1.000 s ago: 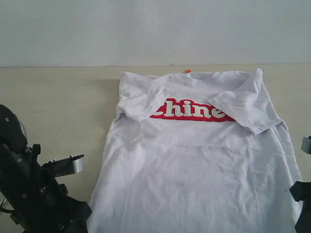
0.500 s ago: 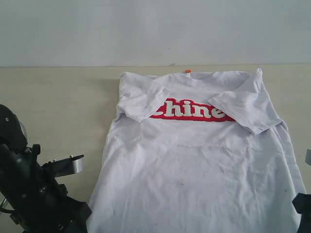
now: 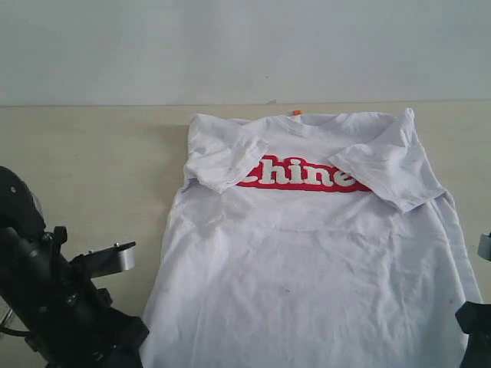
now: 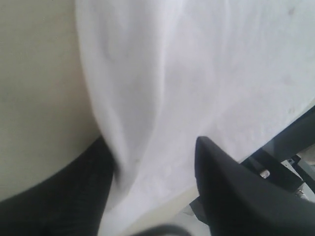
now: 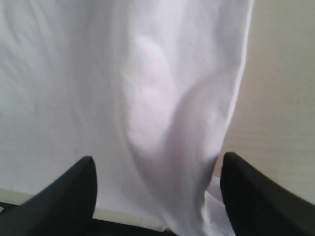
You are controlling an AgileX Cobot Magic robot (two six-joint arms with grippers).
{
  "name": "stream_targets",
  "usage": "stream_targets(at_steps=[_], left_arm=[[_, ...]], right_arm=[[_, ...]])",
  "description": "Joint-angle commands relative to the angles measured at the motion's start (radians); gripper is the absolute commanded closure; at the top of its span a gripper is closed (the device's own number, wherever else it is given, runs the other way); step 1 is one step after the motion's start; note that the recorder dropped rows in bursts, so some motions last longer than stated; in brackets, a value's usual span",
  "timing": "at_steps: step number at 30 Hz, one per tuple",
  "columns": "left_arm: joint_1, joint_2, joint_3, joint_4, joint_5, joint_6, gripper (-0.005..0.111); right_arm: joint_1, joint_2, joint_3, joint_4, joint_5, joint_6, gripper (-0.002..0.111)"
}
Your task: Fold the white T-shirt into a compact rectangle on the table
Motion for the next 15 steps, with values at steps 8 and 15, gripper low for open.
stream_targets(at_steps=[8, 15], left_arm=[[-0.001, 0.013, 0.002, -0.084, -0.009, 0.074, 0.058], [-0.001, 0.079, 0.002, -0.106, -0.002, 0.096, 0.070]], right_arm=[[-0.001, 0.000, 0.003, 0.010, 0.003, -0.014, 0.045], [-0.001, 0.000, 0.003, 0.010, 0.001, -0.014, 0.045]])
